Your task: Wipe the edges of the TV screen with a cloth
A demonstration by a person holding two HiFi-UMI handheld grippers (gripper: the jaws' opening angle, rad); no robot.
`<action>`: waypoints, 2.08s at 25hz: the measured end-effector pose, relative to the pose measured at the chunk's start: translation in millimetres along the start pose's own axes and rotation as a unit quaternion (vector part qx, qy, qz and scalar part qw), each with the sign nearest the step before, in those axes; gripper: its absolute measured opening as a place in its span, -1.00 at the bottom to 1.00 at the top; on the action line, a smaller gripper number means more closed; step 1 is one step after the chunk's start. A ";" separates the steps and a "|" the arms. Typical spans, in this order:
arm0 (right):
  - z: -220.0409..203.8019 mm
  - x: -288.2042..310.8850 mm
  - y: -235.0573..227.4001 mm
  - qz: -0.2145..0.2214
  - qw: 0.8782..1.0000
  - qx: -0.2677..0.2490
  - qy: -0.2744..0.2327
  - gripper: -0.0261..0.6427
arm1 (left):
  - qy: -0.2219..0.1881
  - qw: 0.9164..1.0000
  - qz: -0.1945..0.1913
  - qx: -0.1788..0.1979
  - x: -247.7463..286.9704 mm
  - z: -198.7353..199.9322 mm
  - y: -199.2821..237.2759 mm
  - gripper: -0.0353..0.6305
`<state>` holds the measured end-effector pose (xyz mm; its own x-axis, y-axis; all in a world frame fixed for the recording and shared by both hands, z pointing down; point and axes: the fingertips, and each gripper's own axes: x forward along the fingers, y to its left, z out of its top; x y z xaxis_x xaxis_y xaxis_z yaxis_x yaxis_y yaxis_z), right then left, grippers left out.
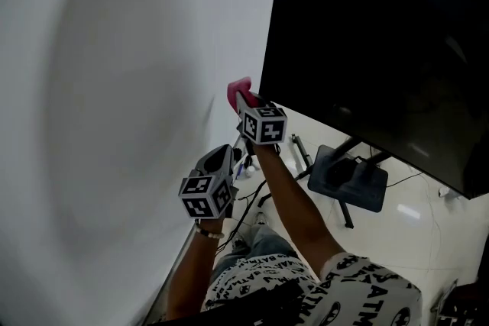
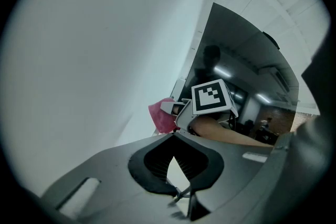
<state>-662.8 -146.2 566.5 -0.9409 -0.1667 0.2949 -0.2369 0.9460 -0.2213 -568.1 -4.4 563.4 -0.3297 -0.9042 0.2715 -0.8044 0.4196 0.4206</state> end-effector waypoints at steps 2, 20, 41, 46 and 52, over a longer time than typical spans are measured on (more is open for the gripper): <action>5.5 -4.1 -3.5 -0.020 1.000 0.005 -0.002 -0.74 | -0.001 1.000 0.003 -0.002 -6.9 4.5 1.2 -0.88; 100.5 -52.0 -8.4 -0.043 0.996 -0.015 -0.075 -0.74 | -0.043 0.997 -0.036 0.046 19.0 89.4 -41.9 -0.88; 279.3 -92.2 34.0 -0.008 0.980 0.003 -0.199 -0.74 | -0.169 0.971 -0.063 0.153 14.1 275.6 -106.5 -0.88; 324.7 -105.0 49.5 -0.003 0.974 -0.006 -0.227 -0.74 | -0.194 0.965 -0.067 0.165 3.8 299.9 -112.0 -0.88; 390.4 -132.5 70.0 0.004 0.963 -0.017 -0.268 -0.74 | -0.223 0.956 -0.076 0.176 -13.3 342.6 -128.8 -0.88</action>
<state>-649.2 -166.5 149.1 -0.9347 -0.2701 -0.2309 -0.2296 0.9550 -0.1879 -629.4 -73.8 209.0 -0.3102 -0.9297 -0.1988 -0.9504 0.2983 0.0878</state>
